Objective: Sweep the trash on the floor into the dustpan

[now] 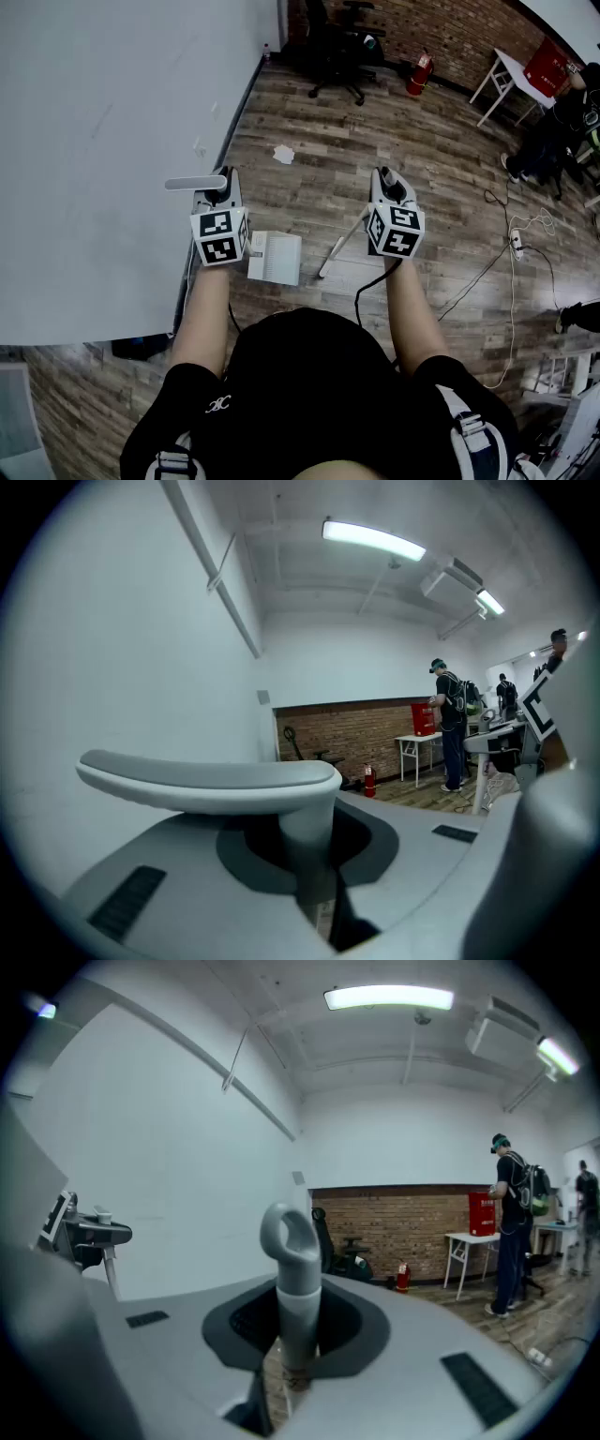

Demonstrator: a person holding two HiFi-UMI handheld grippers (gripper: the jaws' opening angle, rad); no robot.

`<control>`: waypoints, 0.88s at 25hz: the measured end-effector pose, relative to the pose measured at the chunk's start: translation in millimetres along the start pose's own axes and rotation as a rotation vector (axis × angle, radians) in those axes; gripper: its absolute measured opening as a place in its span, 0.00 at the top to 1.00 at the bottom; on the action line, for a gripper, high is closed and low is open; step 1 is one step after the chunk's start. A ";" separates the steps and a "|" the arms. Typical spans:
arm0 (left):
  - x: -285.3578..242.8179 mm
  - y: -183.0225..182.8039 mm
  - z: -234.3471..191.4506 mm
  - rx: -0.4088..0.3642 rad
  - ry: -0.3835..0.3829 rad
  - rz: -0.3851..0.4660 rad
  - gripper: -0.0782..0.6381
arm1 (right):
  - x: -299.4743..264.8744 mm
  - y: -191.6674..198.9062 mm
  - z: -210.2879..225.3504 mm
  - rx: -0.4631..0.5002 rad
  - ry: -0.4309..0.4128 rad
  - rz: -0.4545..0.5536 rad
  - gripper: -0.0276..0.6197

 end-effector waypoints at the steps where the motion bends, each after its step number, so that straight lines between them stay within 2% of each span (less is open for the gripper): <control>1: -1.3 -0.7 -0.7 -0.002 0.003 -0.002 0.84 | -2.8 -2.0 -1.9 -0.003 -0.003 0.002 0.85; 7: -8.0 -3.7 -11.0 -0.011 0.022 -0.002 0.84 | -18.5 -15.2 -16.4 -0.011 -0.013 0.029 0.85; 14: -14.0 -10.5 -28.9 -0.018 0.039 0.007 0.84 | -35.0 -32.3 -34.3 0.029 -0.007 0.054 0.85; 18: -19.8 -14.6 -50.8 -0.013 0.062 0.024 0.84 | -45.2 -42.1 -53.8 0.077 0.003 0.062 0.85; 22: -20.8 -22.2 -72.4 -0.001 0.080 0.039 0.84 | -52.7 -58.4 -68.8 0.153 -0.024 0.065 0.85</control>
Point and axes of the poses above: the fingertips, and each gripper's own axes: x backward along the fingers, z to its right, y out of its underside, the point moved 4 cm from there along x, backward along the fingers, and after that the axes turned 15 degrees about x, right-handed, at the moved point
